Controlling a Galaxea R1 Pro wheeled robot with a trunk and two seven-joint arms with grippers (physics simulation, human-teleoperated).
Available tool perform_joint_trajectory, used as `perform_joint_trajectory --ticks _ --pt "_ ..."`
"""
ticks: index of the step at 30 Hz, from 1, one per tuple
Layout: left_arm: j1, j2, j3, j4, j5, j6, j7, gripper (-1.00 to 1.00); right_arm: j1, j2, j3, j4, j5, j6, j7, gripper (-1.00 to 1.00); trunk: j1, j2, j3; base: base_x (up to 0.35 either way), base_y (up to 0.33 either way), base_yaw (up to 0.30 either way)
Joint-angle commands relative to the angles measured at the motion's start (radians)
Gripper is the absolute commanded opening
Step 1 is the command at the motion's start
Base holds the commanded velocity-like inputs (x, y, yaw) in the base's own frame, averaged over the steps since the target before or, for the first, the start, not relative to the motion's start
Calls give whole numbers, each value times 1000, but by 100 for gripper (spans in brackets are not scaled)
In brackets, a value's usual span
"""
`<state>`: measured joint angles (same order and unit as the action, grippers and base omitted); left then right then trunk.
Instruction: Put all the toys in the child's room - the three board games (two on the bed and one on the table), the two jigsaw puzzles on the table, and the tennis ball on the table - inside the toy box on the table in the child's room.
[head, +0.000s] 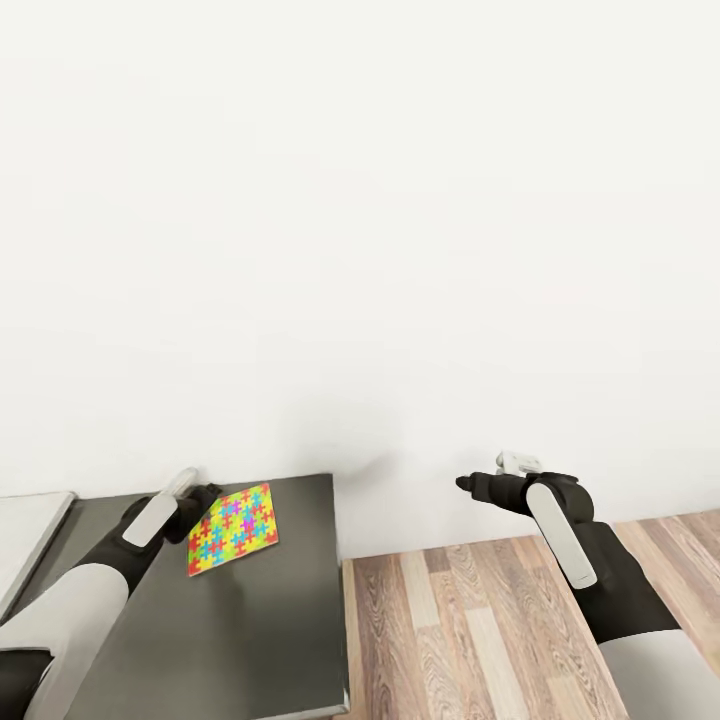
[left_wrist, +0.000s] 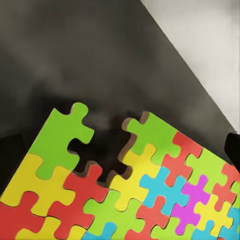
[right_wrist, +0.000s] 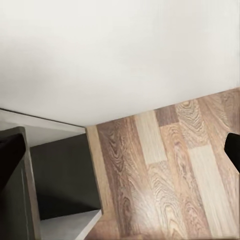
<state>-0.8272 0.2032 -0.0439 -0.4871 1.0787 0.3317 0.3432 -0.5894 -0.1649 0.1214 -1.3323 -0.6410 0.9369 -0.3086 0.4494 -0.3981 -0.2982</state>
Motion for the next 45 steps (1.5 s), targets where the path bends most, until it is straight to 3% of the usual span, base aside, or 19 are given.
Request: perform_joint_trajectory --ticks 1,15,45 --pt "0 1 -4 -3 9 2 8 100 -1 -1 3 -1 -10 2 -10 100 1 -2 -2 0 0 -256" --pt "0 2 -4 -3 9 3 8 100 -1 -1 3 -1 -11 2 -11 100 1 -2 -2 0 0 -195" --pt "16 4 -5 -16 6 -11 6 100 -1 0 3 -1 -11 2 -12 100 1 -2 -2 -14 -15 -12"
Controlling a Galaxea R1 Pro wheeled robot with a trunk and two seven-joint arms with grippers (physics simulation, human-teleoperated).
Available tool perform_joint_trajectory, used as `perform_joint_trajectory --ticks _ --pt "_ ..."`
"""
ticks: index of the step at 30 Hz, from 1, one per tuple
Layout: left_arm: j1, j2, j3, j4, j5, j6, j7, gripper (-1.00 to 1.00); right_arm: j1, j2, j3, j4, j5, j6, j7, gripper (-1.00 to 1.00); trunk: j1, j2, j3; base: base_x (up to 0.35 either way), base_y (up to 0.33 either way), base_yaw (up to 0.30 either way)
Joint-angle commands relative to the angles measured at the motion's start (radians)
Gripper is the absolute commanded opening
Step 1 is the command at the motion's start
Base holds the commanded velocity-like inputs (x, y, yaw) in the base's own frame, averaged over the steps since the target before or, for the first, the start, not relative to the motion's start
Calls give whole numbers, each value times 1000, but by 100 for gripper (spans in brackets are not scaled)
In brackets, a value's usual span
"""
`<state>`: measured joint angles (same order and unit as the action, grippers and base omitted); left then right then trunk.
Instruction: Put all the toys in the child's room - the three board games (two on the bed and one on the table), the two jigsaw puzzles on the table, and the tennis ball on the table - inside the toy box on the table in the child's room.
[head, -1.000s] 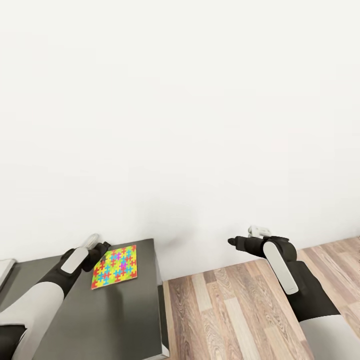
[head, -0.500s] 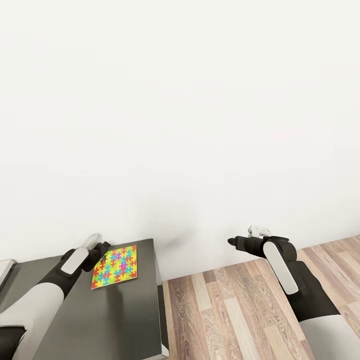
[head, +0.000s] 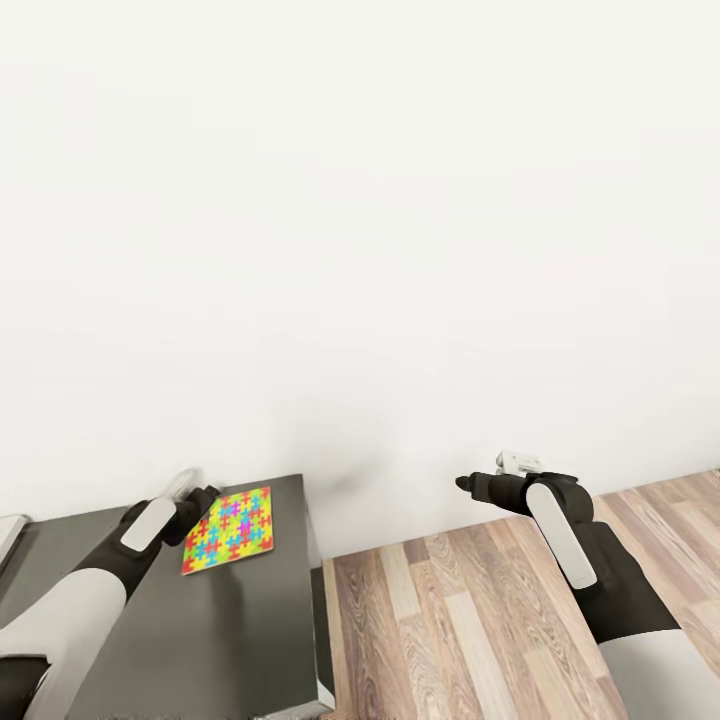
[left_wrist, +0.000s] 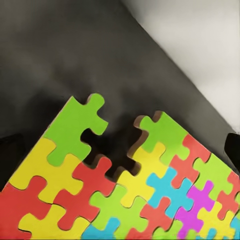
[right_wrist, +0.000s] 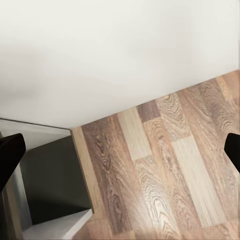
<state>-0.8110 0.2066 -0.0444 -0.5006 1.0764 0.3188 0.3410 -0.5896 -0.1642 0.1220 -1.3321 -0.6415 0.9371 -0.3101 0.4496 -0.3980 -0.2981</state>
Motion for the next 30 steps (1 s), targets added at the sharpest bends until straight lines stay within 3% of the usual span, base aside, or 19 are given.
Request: perform_joint_trajectory --ticks 1,11,30 --pt "0 1 -5 -2 8 1 8 100 -1 -1 2 -1 -10 2 -10 100 0 -2 -2 -116 -134 0" --pt "1 1 -5 -3 7 0 9 100 -1 -1 2 -1 -10 2 -10 100 0 -2 -2 -62 -72 -29" --pt "1 1 -6 -3 7 0 9 100 -1 0 4 -1 -9 2 -10 100 0 -2 -2 -6 -7 -182"
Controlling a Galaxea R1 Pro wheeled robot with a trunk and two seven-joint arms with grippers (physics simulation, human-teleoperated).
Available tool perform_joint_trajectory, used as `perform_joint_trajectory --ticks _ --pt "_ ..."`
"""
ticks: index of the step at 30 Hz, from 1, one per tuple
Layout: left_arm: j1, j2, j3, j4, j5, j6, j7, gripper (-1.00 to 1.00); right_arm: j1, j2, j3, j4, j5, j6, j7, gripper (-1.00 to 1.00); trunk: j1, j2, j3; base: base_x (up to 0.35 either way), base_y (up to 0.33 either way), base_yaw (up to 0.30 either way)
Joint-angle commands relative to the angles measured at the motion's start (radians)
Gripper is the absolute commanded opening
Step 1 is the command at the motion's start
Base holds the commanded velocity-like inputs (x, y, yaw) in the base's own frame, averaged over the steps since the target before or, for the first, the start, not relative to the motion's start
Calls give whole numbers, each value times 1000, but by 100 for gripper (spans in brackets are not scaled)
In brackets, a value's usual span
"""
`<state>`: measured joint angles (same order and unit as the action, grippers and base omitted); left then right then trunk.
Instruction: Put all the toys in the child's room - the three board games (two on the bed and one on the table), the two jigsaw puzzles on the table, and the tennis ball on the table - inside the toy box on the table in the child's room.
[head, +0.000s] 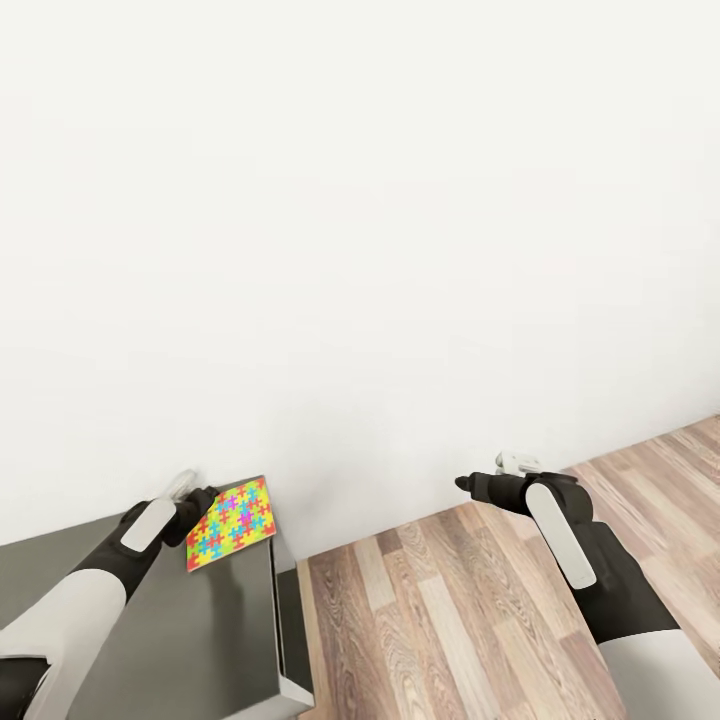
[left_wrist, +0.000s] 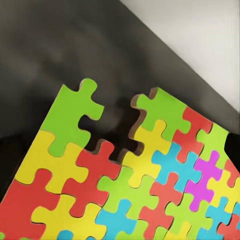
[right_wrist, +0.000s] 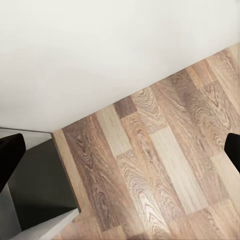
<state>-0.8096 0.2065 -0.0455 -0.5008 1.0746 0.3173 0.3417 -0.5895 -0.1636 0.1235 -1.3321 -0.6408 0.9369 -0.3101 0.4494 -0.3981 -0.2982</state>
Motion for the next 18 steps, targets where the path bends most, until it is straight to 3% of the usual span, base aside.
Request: perform_joint_trajectory --ticks 1,13,18 --pt "0 1 -5 -2 8 2 8 100 -1 -1 2 -1 -10 2 -10 100 1 -2 -2 -1 -1 -55" --pt "0 1 -5 -2 8 2 8 100 -1 -1 2 -1 -10 2 -10 100 1 -2 -2 0 0 -29" --pt "0 1 -5 -2 8 2 8 100 -1 -1 2 -1 -10 2 -10 100 1 -2 -2 0 0 -144"
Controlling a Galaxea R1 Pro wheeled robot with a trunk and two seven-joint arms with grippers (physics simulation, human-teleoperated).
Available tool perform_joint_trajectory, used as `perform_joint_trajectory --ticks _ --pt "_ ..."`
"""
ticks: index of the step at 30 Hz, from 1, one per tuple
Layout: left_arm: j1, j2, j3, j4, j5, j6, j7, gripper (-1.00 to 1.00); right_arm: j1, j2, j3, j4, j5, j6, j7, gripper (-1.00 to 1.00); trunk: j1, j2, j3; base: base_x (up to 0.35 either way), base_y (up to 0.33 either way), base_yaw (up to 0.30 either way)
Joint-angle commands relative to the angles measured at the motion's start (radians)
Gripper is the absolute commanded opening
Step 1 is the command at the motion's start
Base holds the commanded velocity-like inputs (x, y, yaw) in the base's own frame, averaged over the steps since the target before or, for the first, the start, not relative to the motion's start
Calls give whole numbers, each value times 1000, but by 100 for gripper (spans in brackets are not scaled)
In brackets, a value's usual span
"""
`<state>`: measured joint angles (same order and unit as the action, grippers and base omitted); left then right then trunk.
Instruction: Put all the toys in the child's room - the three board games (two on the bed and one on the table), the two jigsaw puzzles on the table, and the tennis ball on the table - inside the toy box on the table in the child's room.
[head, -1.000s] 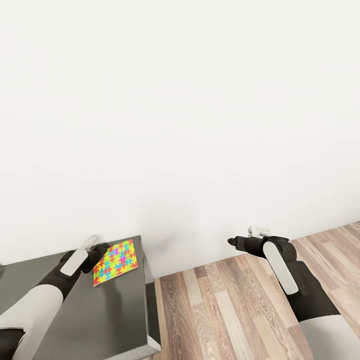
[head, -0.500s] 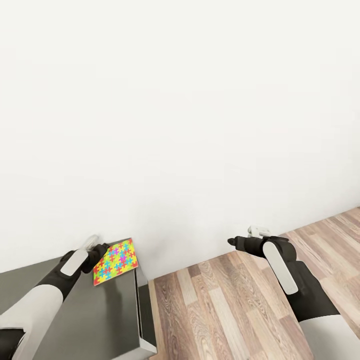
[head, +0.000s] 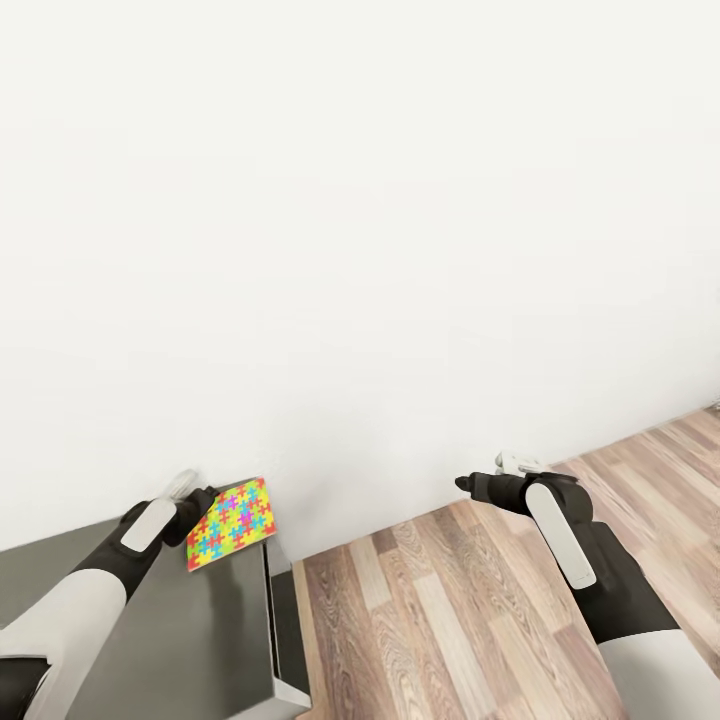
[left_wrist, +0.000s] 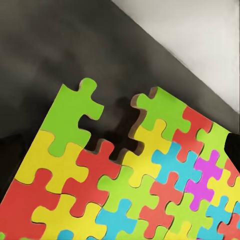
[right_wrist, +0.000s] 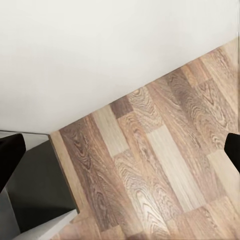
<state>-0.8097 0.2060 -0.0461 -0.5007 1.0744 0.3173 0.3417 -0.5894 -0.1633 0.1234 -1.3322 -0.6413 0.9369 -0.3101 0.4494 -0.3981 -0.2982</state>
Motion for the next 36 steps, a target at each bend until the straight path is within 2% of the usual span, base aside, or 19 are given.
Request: perform_joint_trajectory --ticks 1,26,36 --pt "0 1 -5 -2 9 2 8 100 -1 -1 2 -1 -10 2 -10 100 1 -2 -2 0 0 -153" --pt "0 3 -6 -2 8 2 8 100 -1 -1 2 -1 -9 2 -10 100 1 -2 -2 0 0 -29" --pt "0 3 -6 -2 8 2 8 100 -1 -1 2 -1 -9 2 -9 100 1 -2 -3 0 0 -105"
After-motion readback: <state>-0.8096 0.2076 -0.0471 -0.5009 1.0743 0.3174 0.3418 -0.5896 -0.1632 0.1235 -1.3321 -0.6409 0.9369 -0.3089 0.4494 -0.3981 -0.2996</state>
